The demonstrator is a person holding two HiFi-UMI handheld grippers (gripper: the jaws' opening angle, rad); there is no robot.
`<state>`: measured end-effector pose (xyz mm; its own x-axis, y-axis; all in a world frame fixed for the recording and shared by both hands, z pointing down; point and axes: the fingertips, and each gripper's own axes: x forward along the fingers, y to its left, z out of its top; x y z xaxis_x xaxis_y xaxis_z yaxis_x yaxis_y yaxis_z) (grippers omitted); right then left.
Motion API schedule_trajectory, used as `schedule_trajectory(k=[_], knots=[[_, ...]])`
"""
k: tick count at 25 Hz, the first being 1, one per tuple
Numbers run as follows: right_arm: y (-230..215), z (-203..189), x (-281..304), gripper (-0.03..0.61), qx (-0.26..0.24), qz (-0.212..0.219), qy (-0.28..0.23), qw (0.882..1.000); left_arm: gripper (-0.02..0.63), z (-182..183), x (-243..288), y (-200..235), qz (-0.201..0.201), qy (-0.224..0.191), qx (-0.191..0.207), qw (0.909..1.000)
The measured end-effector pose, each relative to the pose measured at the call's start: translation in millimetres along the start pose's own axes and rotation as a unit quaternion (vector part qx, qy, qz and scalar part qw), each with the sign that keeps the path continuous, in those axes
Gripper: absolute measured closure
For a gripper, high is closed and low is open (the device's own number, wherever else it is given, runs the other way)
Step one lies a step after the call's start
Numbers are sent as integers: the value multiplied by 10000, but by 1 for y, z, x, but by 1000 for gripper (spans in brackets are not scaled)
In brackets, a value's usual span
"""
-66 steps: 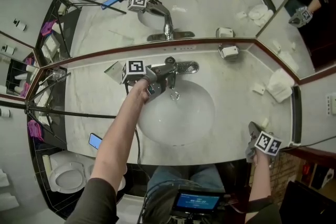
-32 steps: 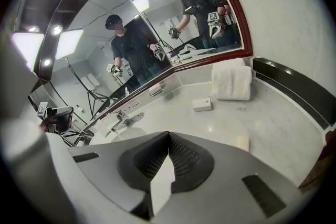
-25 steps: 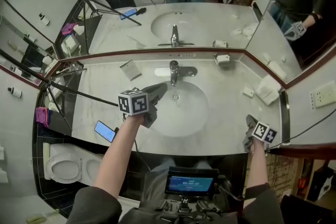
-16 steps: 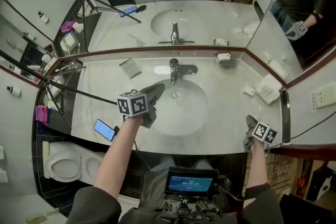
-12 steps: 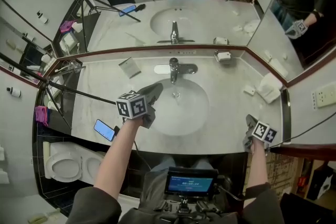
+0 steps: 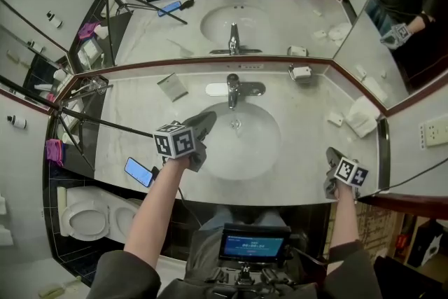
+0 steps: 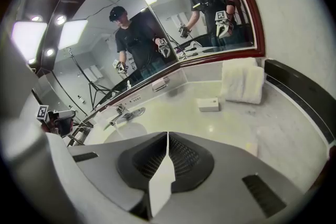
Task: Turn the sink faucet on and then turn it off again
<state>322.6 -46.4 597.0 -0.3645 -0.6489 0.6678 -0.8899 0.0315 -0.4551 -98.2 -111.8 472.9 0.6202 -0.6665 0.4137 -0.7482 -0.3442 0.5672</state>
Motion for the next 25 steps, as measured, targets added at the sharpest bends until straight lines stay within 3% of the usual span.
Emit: schedule_trajectory(k=[2, 7, 16, 19, 25], knots=[[14, 8, 12, 552, -203, 149, 10, 9997, 612, 1, -2, 4, 37, -7, -22, 10000], [63, 23, 54, 477, -929, 776, 178, 9925, 613, -1, -4, 13, 119, 7, -63, 9999], [158, 38, 132, 393, -2437, 1622, 459, 9551, 613, -3, 3, 25, 207, -29, -133, 9997], [183, 44, 157, 383, -3203, 1764, 406, 9299, 613, -4, 7, 28, 210, -48, -150, 9997], [234, 51, 201, 383, -4888, 1859, 271, 8519, 613, -6, 5, 36, 311, -165, -236, 9991]])
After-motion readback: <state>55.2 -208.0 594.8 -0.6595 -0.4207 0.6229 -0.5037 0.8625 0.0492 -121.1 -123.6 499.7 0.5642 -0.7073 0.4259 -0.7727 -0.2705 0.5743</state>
